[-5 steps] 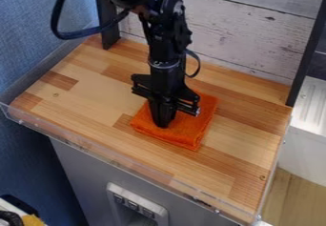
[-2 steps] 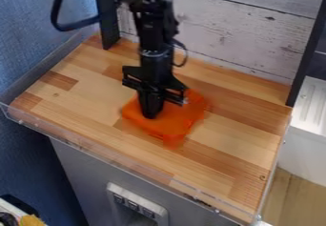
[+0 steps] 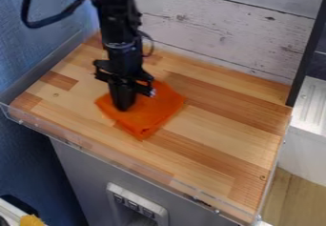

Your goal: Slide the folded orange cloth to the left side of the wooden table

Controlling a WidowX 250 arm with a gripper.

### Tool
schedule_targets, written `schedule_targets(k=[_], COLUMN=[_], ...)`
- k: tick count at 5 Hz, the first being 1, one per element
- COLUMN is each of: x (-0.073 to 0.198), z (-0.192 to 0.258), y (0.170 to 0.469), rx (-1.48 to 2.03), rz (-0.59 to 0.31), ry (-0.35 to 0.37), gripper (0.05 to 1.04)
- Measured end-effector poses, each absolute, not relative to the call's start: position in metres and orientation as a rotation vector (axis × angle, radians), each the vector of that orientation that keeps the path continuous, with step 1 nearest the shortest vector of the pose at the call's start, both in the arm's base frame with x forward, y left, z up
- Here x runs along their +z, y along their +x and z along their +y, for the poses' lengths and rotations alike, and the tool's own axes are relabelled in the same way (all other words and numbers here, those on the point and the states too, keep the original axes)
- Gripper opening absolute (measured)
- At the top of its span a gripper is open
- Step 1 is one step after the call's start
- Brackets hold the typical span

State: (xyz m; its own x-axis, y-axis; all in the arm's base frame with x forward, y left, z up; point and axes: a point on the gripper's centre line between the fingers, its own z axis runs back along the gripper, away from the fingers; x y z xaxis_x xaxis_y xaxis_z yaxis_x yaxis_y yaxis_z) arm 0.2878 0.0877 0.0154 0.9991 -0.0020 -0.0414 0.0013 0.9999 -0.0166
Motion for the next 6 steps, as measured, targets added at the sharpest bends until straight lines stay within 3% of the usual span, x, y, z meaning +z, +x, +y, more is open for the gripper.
schedule_targets(k=[4,5,6], x=[0.014,0.016,0.025], z=[0.16,0.166,0.164], y=[0.281,0.277,0.273], rx=[0.004,0.006,0.022], rz=[-0.027,-0.018,0.014], ry=[-0.004,-0.009,-0.018], gripper=[0.083,0.235,0.491])
